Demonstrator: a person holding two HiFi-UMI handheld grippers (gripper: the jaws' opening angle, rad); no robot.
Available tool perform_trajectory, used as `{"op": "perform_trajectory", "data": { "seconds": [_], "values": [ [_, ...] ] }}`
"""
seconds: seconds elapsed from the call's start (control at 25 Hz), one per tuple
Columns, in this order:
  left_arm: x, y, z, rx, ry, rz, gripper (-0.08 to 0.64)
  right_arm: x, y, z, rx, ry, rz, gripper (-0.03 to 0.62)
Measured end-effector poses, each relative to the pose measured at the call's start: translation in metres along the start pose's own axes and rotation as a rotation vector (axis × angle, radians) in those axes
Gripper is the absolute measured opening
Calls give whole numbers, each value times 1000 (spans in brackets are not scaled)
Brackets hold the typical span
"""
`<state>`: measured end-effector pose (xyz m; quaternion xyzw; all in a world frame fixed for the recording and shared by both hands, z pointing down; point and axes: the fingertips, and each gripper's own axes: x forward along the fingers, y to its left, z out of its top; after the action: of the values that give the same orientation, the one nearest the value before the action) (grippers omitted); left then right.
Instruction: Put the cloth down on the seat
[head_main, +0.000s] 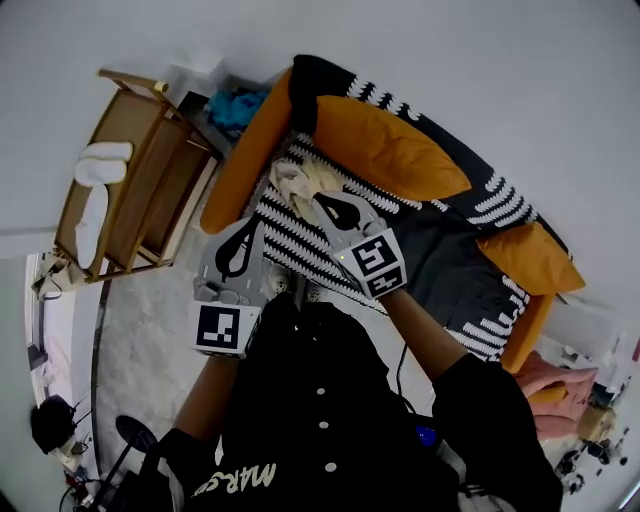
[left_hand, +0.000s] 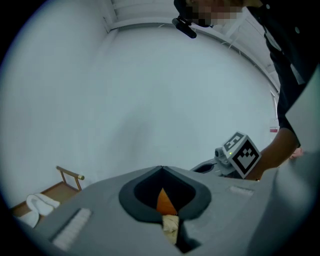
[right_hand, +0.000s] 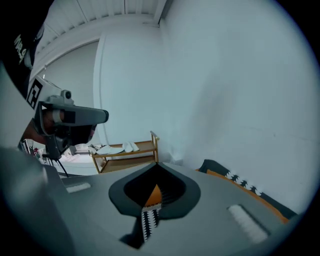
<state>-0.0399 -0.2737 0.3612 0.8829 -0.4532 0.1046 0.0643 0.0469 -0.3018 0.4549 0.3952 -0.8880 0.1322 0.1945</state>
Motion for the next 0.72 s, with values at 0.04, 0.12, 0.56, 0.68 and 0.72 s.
{"op": "perform_trajectory", "data": {
  "seconds": [0.04, 0.12, 0.56, 0.68, 0.72],
  "values": [
    [-1, -1, 5, 4, -12, -2, 0, -7, 3, 7, 1, -18, 5, 29],
    [-4, -6, 11, 4, -28, -11, 0, -21, 7, 23, 0, -55, 13, 29],
    [-22, 0, 36, -3, -35, 7, 0, -92, -5, 79, -15, -232, -131, 28],
    [-26, 2, 46, 2, -71, 1, 0, -111, -5, 87, -15, -272, -171, 28],
    [-27, 2, 49, 5, -83, -3, 0, -117, -6, 89, -21, -281, -186, 28]
  ]
}}
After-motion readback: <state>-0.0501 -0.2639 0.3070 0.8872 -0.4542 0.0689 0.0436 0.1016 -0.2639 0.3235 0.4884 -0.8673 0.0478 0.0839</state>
